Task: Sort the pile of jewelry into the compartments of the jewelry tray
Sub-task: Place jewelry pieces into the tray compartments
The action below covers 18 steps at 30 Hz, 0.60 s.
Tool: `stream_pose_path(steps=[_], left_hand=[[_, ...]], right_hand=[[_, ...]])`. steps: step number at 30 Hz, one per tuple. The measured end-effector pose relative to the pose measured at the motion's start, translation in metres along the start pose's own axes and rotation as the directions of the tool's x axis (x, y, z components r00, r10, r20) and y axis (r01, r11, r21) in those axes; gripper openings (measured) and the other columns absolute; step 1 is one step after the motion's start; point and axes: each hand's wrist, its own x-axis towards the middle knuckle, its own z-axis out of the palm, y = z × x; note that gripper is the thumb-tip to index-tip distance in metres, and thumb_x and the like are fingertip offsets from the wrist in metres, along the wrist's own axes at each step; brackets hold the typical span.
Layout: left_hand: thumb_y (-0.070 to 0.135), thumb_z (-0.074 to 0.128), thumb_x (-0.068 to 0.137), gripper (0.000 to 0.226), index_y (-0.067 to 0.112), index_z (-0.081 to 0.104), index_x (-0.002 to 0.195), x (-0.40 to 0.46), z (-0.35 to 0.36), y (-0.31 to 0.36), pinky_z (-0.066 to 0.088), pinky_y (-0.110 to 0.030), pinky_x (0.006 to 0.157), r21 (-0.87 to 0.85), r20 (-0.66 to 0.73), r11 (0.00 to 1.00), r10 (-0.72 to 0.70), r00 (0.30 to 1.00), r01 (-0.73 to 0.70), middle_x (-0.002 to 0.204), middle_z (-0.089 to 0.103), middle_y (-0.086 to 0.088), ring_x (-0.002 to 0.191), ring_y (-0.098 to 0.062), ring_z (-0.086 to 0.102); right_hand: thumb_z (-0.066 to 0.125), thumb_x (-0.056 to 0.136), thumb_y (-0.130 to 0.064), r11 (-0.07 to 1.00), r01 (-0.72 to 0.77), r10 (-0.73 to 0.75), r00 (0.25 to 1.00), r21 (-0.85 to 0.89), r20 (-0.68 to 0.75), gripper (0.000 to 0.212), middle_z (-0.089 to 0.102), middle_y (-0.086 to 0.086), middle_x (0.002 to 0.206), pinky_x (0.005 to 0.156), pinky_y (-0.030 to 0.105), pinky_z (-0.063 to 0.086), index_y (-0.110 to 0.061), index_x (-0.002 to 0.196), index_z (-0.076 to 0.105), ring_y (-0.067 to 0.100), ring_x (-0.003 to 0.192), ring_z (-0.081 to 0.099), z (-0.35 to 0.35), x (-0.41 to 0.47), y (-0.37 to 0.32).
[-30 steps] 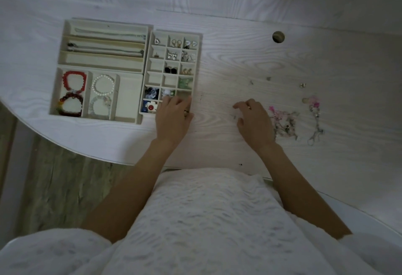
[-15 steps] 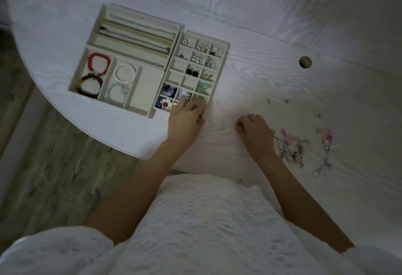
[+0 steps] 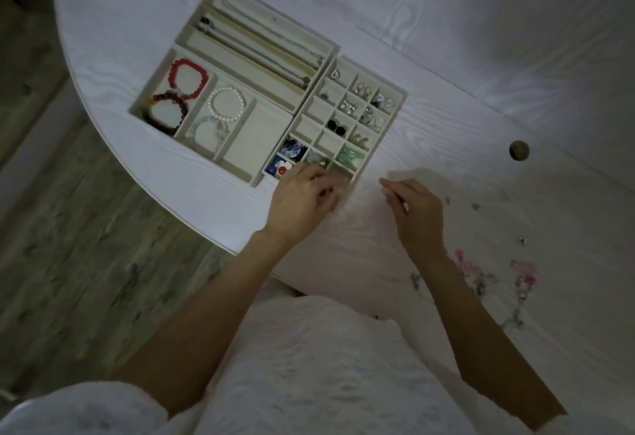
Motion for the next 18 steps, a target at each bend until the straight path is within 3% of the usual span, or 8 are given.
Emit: stream_pose_path(steps=[2, 4, 7, 12, 16, 18], left_hand=[[0.029, 0.053, 0.091, 0.025, 0.017, 0.073, 0.101, 0.005, -0.012, -0.013, 0.041, -0.031, 0.073, -0.103, -0.122, 0.989, -0.118, 0.985, 0.106, 0.09, 0.065, -0.003, 0.081, -0.022, 0.053], [0.028, 0.055, 0.092, 0.026, 0.015, 0.069, 0.109, 0.009, -0.024, -0.031, 0.043, -0.033, 0.074, -0.154, -0.198, 0.966, -0.238, 0.951, 0.209, 0.094, 0.064, -0.005, 0.083, -0.023, 0.054], [0.025, 0.06, 0.09, 0.03, 0.014, 0.065, 0.117, 0.015, -0.037, -0.06, 0.045, -0.032, 0.078, -0.172, -0.174, 0.929, -0.355, 0.918, 0.327, 0.103, 0.063, -0.008, 0.091, -0.024, 0.057], [0.021, 0.07, 0.084, 0.027, 0.016, 0.068, 0.111, 0.024, -0.038, -0.075, 0.049, -0.029, 0.072, -0.198, -0.081, 0.925, -0.346, 0.935, 0.325, 0.095, 0.067, -0.005, 0.08, -0.02, 0.061], [0.018, 0.073, 0.081, 0.025, 0.019, 0.072, 0.106, 0.024, -0.034, -0.076, 0.049, -0.025, 0.07, -0.271, -0.114, 0.899, -0.384, 0.916, 0.344, 0.09, 0.068, -0.001, 0.074, -0.014, 0.06], [0.019, 0.073, 0.081, 0.024, 0.02, 0.073, 0.105, 0.025, -0.033, -0.077, 0.049, -0.024, 0.07, -0.311, -0.117, 0.879, -0.413, 0.903, 0.362, 0.089, 0.067, 0.001, 0.073, -0.01, 0.058]], right_hand=[[0.057, 0.091, -0.009, 1.0, -0.01, 0.009, 0.998, 0.014, 0.058, 0.024, 0.068, 0.008, 0.085, 0.069, 0.015, 0.044, -0.002, 0.112, 0.065, 0.015, 0.072, 0.061, -0.001, 0.016, -0.006], [0.06, 0.09, -0.009, 0.997, -0.064, 0.06, 0.993, 0.034, 0.102, 0.023, 0.067, 0.001, 0.084, 0.069, 0.011, 0.045, -0.005, 0.113, 0.059, 0.01, 0.074, 0.061, -0.002, 0.037, -0.015], [0.065, 0.086, -0.008, 0.999, 0.01, -0.015, 0.995, 0.051, 0.1, 0.014, 0.069, 0.002, 0.085, 0.071, 0.005, 0.045, -0.005, 0.1, 0.066, 0.005, 0.077, 0.061, 0.005, 0.071, -0.036], [0.065, 0.085, -0.005, 0.994, 0.105, -0.109, 0.98, 0.03, 0.167, 0.019, 0.071, 0.008, 0.094, 0.079, 0.027, 0.054, -0.005, 0.103, 0.07, 0.016, 0.083, 0.066, 0.039, 0.131, -0.063], [0.07, 0.083, -0.014, 0.983, 0.113, -0.079, 0.971, -0.144, 0.225, 0.014, 0.071, 0.001, 0.092, 0.074, 0.027, 0.054, -0.013, 0.097, 0.069, 0.012, 0.082, 0.066, 0.065, 0.152, -0.07], [0.071, 0.082, -0.019, 0.956, 0.172, -0.117, 0.967, -0.238, 0.228, 0.011, 0.071, -0.001, 0.091, 0.071, 0.022, 0.044, -0.016, 0.092, 0.071, 0.014, 0.087, 0.063, 0.075, 0.153, -0.072]])
